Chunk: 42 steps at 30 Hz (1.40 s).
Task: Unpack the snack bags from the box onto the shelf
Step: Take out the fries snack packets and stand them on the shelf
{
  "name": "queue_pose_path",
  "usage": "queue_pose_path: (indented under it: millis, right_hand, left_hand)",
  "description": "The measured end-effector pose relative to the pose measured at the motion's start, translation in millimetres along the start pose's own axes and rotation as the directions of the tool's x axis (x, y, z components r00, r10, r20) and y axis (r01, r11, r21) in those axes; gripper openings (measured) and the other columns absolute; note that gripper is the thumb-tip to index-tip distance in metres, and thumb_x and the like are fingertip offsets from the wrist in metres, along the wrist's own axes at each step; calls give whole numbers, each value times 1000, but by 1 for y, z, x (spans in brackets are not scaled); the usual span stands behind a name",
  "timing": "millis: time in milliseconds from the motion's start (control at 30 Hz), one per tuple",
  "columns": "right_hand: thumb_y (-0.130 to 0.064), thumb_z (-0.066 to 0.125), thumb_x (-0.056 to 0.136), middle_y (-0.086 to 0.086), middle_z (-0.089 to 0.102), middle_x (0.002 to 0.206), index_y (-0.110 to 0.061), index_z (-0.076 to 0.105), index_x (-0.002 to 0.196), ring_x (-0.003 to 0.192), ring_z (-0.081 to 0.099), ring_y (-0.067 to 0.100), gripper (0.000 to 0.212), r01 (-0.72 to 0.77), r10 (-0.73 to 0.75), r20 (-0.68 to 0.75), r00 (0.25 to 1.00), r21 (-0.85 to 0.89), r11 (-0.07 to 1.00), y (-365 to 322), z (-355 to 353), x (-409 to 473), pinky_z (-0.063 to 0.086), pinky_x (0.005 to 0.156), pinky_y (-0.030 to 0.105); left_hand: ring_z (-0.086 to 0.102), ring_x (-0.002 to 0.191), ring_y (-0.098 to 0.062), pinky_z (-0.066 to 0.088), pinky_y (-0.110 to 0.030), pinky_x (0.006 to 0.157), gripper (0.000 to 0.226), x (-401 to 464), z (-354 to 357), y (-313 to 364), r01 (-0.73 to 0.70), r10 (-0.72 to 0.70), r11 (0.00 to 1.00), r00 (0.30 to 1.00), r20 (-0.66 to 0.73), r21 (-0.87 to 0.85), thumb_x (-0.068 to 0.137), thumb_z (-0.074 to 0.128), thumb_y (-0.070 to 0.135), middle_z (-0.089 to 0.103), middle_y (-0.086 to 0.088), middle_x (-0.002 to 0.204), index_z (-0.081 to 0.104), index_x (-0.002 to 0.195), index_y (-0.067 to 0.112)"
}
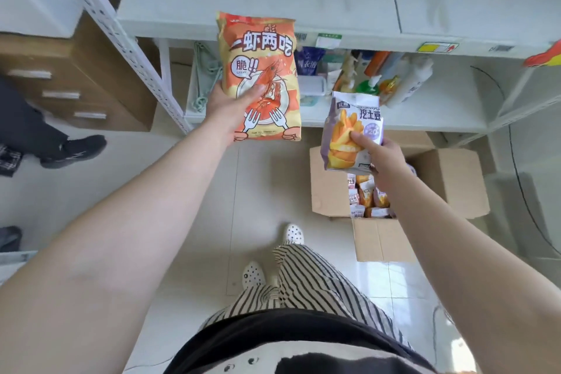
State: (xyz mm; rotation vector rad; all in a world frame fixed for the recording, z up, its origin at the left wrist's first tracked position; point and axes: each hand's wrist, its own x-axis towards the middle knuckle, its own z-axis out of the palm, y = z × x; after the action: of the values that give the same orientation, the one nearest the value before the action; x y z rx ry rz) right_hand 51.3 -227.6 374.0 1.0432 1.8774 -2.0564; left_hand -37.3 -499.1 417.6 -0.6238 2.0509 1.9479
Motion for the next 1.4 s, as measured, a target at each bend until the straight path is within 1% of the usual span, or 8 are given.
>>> queue_pose_path:
  millis: [100,300,633,800,867,1033,1300,1400]
  right_hand:
    - [-23,82,77,8,75,99,-10,67,109,87,73,25,37,37,-37,21,999,24,999,-35,16,20,59,82,39]
    - [-24,84,75,7,75,100,-15,69,96,98,71,27,27,149,-150,30,988,19,989,-116,54,72,54,96,44]
    - [-28,82,76,11,75,104,-14,69,99,100,70,33,29,243,-242,46,969,-35,969,-213,105,124,56,92,46]
    - [-21,77,82,3,73,92,-17,68,96,79,68,20,17,264,-265,24,964,26,964,-241,132,150,52,55,18]
    - [-20,76,83,3,72,91,-16,67,96,71,68,14,16,266,-266,2,964,62,962,-249,144,160,49,51,16]
    - [-19,75,83,5,73,94,-15,67,98,74,70,17,18,256,-254,-30,967,116,960,-265,177,193,53,57,22]
    - [-19,76,82,8,73,97,-12,67,102,82,70,24,23,246,-249,-1,969,145,958,-277,215,250,57,80,36]
    - [-20,76,82,10,73,101,-12,67,104,88,70,29,25,276,-283,19,959,159,948,-282,226,274,55,90,43]
  left_hand:
    - [67,84,-6,54,-21,61,59,23,0,35,-59,59,998,998,1,7,73,82,33,67,6,106,55,122,17]
    - [67,97,-15,56,-35,82,63,78,4,102,-158,158,987,987,-19,21,69,83,41,68,4,111,55,120,19]
    - [69,98,-19,55,-47,88,64,169,3,161,-199,199,979,980,-19,-49,64,85,42,70,3,110,56,117,21]
    - [67,98,-18,55,-45,87,58,223,4,184,-199,199,978,980,-8,-69,71,83,34,68,4,113,55,120,22]
    - [67,97,-18,56,-41,82,56,243,4,194,-187,188,980,982,11,-60,72,82,33,67,4,115,56,120,24]
    - [64,77,-8,52,-23,56,45,292,2,215,-192,194,981,979,71,-34,76,80,26,65,4,103,54,113,22]
    - [69,93,-18,59,-36,78,52,367,13,223,-319,320,947,947,24,-50,70,84,30,71,1,106,62,116,18]
    - [68,89,-10,57,-22,68,52,391,23,225,-396,396,913,918,-22,-96,74,82,26,70,2,108,59,119,15]
